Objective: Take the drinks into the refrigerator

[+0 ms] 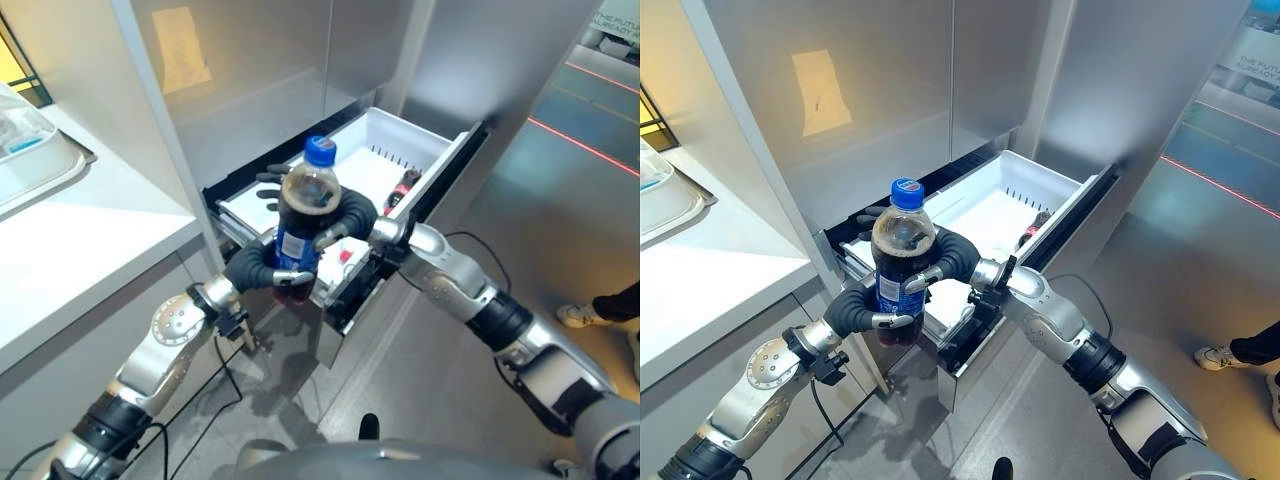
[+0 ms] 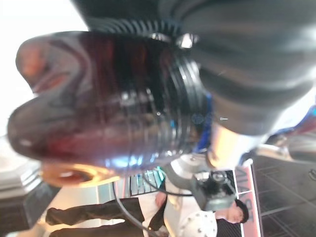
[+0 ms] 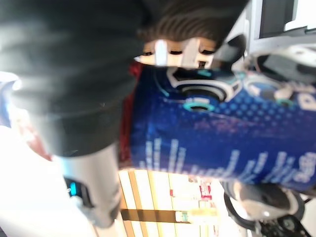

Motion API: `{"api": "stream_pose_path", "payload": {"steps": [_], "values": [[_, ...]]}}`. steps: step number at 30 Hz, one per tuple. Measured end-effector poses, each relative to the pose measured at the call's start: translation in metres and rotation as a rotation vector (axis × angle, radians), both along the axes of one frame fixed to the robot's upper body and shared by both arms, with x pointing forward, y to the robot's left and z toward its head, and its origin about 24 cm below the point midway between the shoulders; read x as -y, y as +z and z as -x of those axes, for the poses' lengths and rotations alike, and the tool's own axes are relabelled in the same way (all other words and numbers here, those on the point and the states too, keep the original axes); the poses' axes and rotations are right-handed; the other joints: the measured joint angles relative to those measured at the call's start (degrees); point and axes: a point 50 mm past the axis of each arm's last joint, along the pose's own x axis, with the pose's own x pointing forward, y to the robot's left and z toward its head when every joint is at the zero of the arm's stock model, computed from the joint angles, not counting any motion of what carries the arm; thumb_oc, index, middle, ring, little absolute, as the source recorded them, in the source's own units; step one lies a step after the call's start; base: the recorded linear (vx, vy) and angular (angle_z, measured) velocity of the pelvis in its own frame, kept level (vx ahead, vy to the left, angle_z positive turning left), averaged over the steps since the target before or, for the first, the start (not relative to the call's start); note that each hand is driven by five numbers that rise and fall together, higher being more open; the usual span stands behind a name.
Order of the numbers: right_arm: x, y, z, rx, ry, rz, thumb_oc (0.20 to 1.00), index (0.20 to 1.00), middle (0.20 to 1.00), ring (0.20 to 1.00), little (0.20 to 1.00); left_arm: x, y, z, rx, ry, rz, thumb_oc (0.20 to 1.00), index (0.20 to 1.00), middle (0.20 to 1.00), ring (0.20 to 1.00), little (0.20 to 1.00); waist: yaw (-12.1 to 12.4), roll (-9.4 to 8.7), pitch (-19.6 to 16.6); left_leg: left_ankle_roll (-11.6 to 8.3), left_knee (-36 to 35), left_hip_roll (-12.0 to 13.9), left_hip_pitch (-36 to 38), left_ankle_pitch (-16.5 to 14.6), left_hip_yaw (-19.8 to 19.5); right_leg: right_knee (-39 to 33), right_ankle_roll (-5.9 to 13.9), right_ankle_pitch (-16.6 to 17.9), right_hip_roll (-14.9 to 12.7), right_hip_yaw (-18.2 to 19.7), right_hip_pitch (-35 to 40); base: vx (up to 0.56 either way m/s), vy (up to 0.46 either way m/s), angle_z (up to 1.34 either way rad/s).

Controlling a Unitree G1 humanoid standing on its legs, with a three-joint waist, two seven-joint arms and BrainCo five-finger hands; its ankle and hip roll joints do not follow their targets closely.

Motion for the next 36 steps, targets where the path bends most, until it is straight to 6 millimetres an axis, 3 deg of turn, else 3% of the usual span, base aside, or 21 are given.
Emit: {"api": "stream_pose_path", "payload": {"steps": [1,3,4,30,31,32,33,36], "values": [[-0.0001,-0.0001,0.0000,-0.001,0.000,0.000,0.730,0.730,0.730,0.730,0.730,0.0000,0.0000,0.0000,0.001,0.000,-0.002,0.200,0.200,0.200,0.200,0.200,0.01,0.04,-0.06,0.00,0.00,0.00,0.01,0.00,0.01,0.00,0.00,0.00,0.00,0.01,0.00,0.00,0.000,0.00],[0.0000,-0.0001,0.0000,-0.009,0.003,-0.004,0.438,0.438,0.438,0.438,0.438,-0.0008,-0.0003,-0.0004,0.002,0.008,-0.004,0.200,0.200,0.200,0.200,0.200,0.03,0.08,-0.17,0.00,0.00,0.00,0.03,0.00,0.03,0.00,-0.01,0.01,0.00,0.02,0.00,0.00,0.000,0.00],[0.0002,0.0000,-0.0001,-0.014,0.004,-0.010,0.200,0.200,0.200,0.200,0.200,-0.0015,-0.0005,-0.0008,0.001,0.015,-0.004,0.200,0.200,0.200,0.200,0.200,0.02,0.08,-0.22,0.00,0.00,0.00,0.03,0.00,0.03,0.00,-0.01,0.01,0.00,0.02,0.00,0.00,0.000,0.00],[-0.0010,-0.0026,0.0010,-0.046,0.001,-0.041,0.200,0.200,0.200,0.200,0.200,-0.0012,-0.0024,-0.0007,-0.004,0.023,0.003,0.200,0.200,0.200,0.200,0.200,0.17,0.25,-0.97,0.00,0.01,-0.01,0.07,0.01,0.04,0.00,-0.02,0.02,0.00,0.03,0.01,0.00,0.000,0.00],[-0.0012,-0.0035,0.0014,-0.050,0.000,-0.046,0.200,0.200,0.200,0.200,0.200,-0.0013,-0.0028,-0.0004,-0.006,0.023,0.003,0.344,0.344,0.344,0.344,0.344,0.12,0.25,-0.97,0.00,0.01,-0.02,0.07,0.01,0.04,0.00,-0.02,0.02,0.00,0.04,0.01,0.00,0.000,0.00],[-0.0011,-0.0038,0.0016,-0.051,-0.001,-0.047,0.200,0.200,0.200,0.200,0.200,-0.0013,-0.0029,-0.0004,-0.006,0.023,0.003,0.928,0.928,0.928,0.928,0.928,0.11,0.25,-0.97,0.00,0.01,-0.02,0.07,0.01,0.04,0.00,-0.02,0.02,0.00,0.05,0.01,0.00,0.000,0.00],[-0.0012,-0.0042,0.0018,-0.052,-0.001,-0.050,0.200,0.200,0.200,0.200,0.200,-0.0013,-0.0032,-0.0003,-0.007,0.024,0.003,1.000,1.000,1.000,1.000,1.000,0.08,0.24,-0.98,0.00,0.01,-0.02,0.07,0.01,0.05,0.00,-0.02,0.02,0.00,0.05,0.01,0.00,0.000,0.00],[-0.0045,-0.0081,0.0044,-0.072,0.005,-0.067,0.200,0.200,0.200,0.200,0.200,-0.0013,-0.0056,-0.0005,-0.018,0.022,0.000,1.000,1.000,1.000,1.000,1.000,-0.02,0.26,-1.15,0.00,0.01,-0.02,0.08,0.01,0.07,0.00,-0.02,0.02,0.00,0.07,0.01,0.00,0.000,0.00]]}}
